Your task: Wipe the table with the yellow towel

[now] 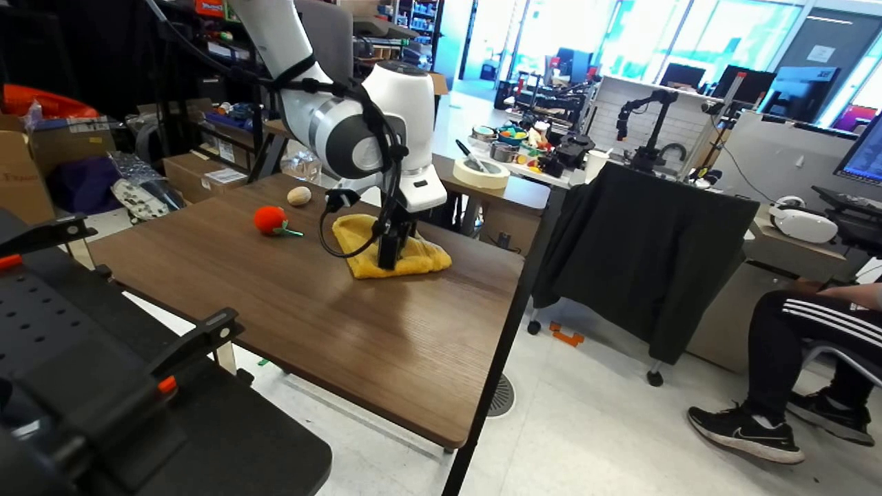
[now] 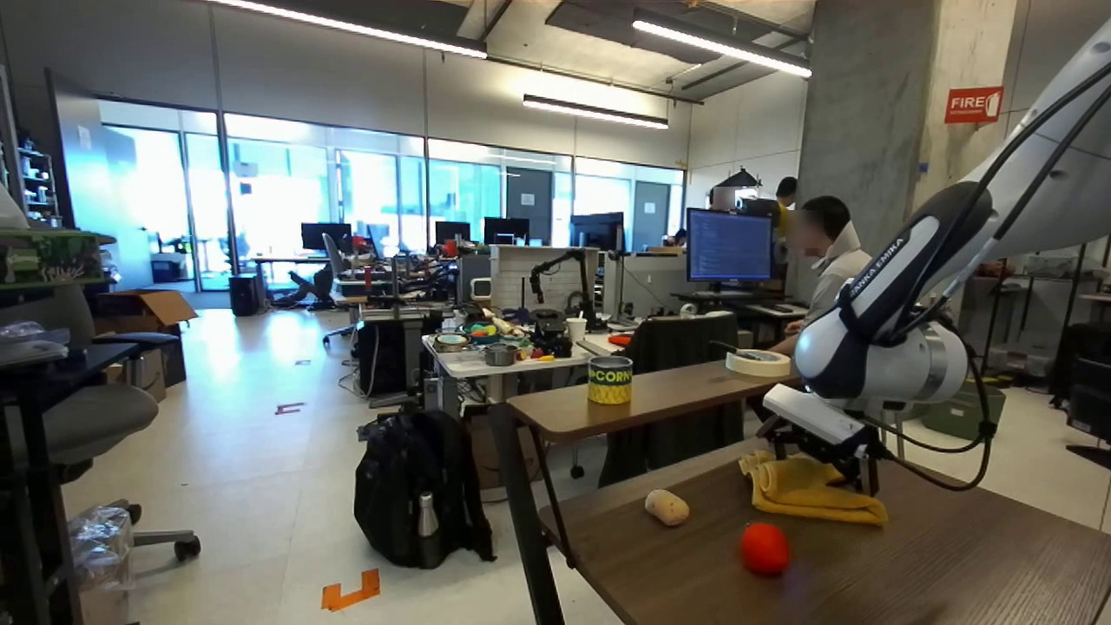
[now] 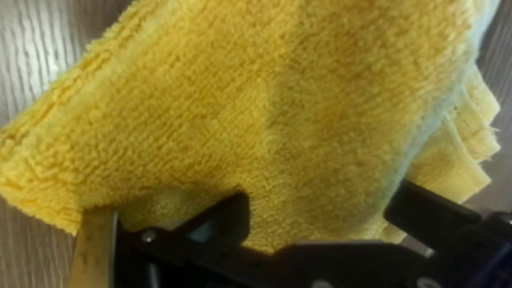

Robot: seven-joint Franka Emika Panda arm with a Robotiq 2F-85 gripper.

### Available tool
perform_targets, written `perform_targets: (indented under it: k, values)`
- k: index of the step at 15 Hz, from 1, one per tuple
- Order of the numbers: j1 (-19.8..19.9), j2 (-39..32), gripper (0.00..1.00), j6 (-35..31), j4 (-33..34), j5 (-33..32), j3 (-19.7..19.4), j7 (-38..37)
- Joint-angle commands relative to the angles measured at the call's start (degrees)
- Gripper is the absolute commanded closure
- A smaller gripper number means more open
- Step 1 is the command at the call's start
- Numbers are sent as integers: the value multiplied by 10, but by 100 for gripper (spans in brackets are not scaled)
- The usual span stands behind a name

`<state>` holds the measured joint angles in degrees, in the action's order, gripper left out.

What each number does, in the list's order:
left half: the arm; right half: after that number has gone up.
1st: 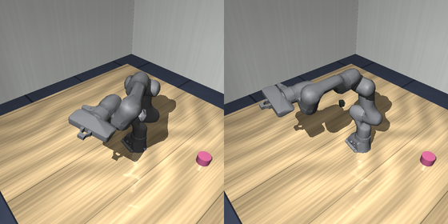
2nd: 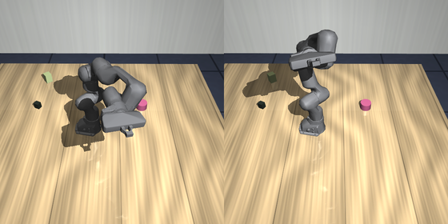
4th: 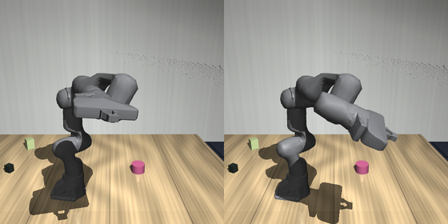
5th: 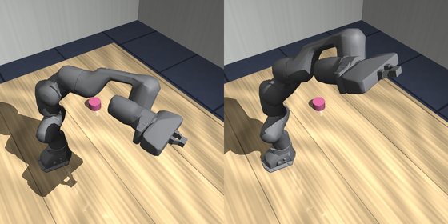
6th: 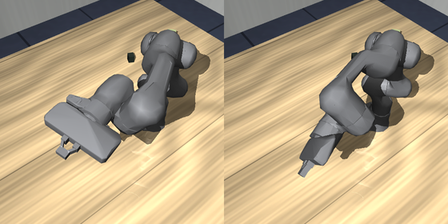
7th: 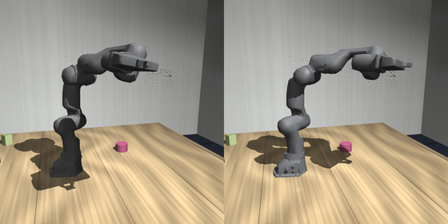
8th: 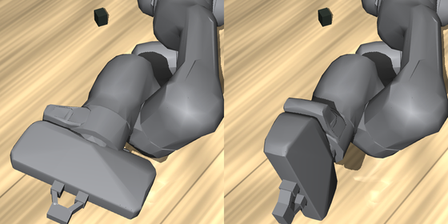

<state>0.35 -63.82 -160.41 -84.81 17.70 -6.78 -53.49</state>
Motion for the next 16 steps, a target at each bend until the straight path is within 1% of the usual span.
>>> perform_targets:
  k: [1,2,3,4,5,8,10,12,16]
  values:
    - [40,-41,0,16,57,18,-32,-33]
    - [52,-42,0,23,60,21,-38,-43]
    - [68,-39,0,57,60,21,-40,-46]
    - [85,-32,0,108,57,11,-33,-28]
    - [105,-26,0,131,54,10,-14,1]
    - [127,-13,0,187,34,18,13,53]
    - [124,-3,0,215,22,22,27,77]
    - [110,10,0,247,10,22,33,87]
    - [64,68,0,335,-45,12,40,81]
